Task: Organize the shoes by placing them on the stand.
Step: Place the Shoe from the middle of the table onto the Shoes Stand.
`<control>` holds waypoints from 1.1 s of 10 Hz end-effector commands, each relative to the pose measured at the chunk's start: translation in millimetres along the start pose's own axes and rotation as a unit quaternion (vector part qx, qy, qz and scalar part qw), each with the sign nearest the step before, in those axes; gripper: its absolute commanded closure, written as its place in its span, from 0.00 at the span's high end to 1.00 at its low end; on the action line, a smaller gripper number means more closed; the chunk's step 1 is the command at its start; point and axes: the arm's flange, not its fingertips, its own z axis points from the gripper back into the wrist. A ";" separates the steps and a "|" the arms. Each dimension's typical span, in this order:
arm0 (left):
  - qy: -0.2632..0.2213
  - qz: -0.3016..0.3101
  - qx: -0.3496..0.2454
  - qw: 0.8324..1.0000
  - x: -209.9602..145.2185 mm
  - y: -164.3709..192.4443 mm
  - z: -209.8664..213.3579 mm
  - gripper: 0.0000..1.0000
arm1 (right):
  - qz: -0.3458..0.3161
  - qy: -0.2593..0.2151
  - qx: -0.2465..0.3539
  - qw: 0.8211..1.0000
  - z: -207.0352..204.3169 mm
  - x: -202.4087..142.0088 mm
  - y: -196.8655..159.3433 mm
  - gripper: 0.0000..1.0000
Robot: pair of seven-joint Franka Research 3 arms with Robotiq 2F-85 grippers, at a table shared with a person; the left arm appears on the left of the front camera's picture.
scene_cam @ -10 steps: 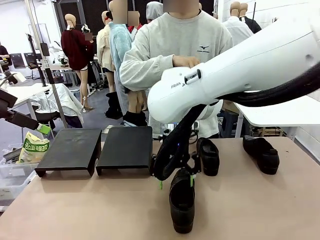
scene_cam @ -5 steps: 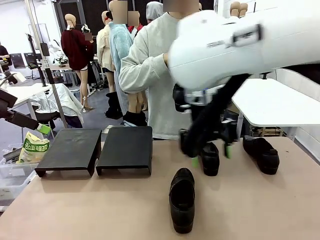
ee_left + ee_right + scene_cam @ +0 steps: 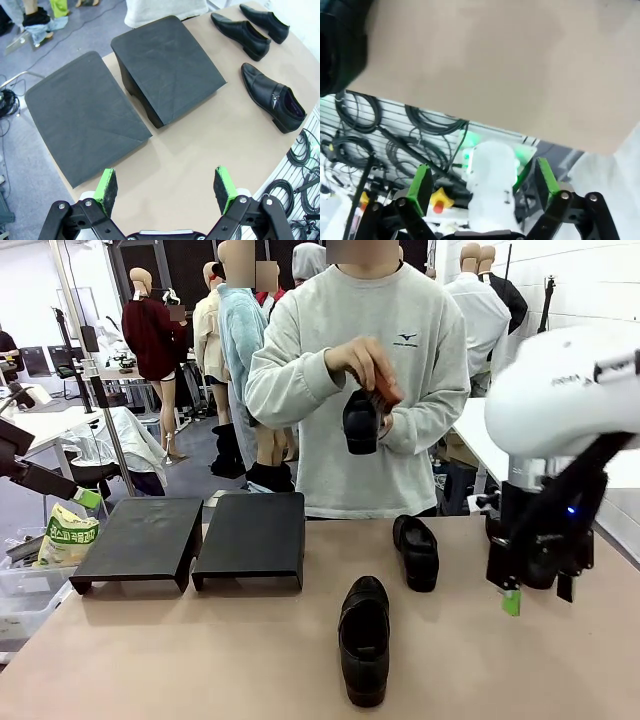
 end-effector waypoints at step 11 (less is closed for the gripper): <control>0.200 -0.021 0.058 0.978 24.2 -201.4 -100.2 1.00 | 0.000 0.000 0.000 1.000 0.0 0.0 0.0 1.00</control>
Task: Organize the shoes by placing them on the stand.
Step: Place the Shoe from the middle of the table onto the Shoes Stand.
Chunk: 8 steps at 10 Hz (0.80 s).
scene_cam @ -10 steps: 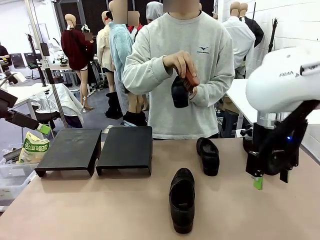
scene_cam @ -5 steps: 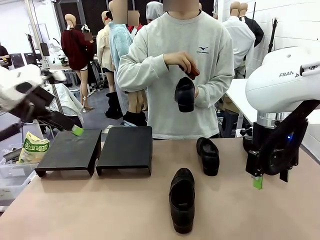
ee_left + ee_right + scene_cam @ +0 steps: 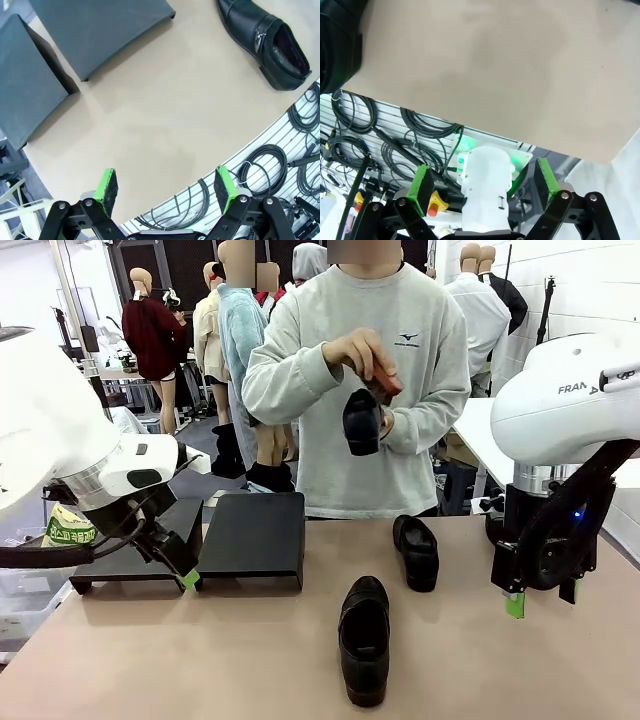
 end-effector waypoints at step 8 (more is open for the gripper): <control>0.042 0.015 -0.078 0.996 16.0 -123.4 -27.5 1.00 | -0.009 0.005 0.002 1.000 1.2 0.8 2.5 1.00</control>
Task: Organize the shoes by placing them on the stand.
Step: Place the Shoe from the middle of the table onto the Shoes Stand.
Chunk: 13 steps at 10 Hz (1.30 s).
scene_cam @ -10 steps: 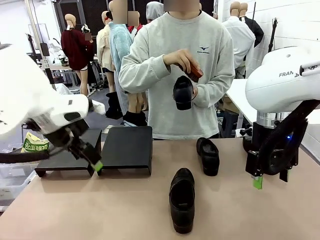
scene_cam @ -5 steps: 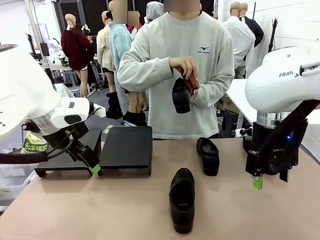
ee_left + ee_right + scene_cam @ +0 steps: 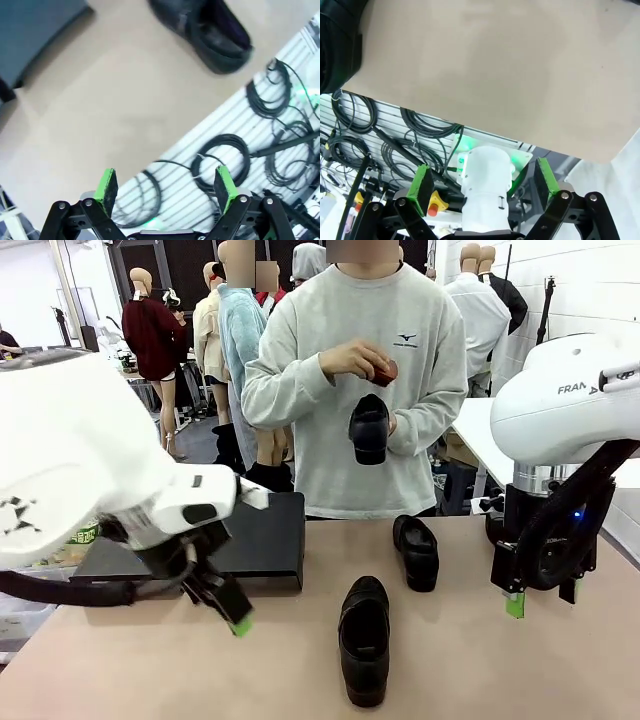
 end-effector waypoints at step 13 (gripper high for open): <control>0.080 0.169 -0.072 0.980 126.6 -35.1 -116.0 1.00 | -0.009 0.004 0.002 1.000 1.3 0.7 2.3 1.00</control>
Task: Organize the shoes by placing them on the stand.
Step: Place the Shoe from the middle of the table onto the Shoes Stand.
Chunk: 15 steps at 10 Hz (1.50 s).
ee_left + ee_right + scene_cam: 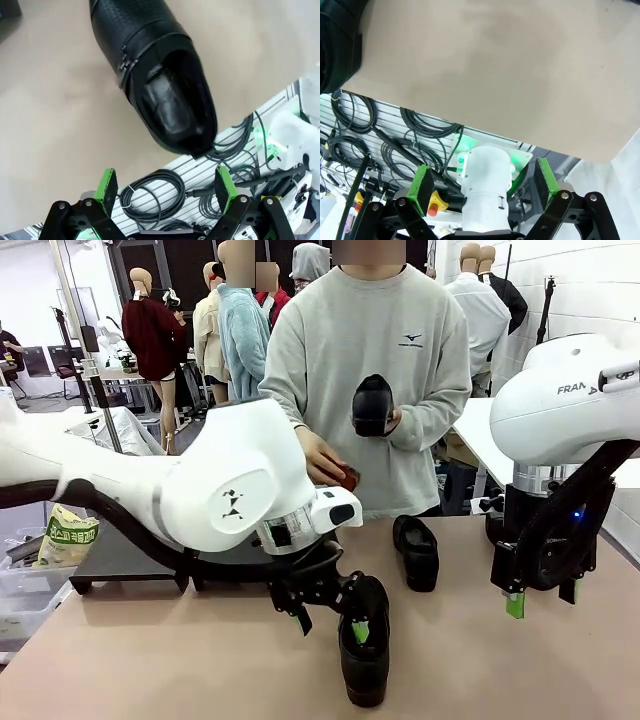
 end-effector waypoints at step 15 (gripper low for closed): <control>0.021 0.101 0.069 0.992 34.7 -9.6 -46.7 1.00 | -0.010 0.004 0.002 1.000 1.3 0.7 2.0 1.00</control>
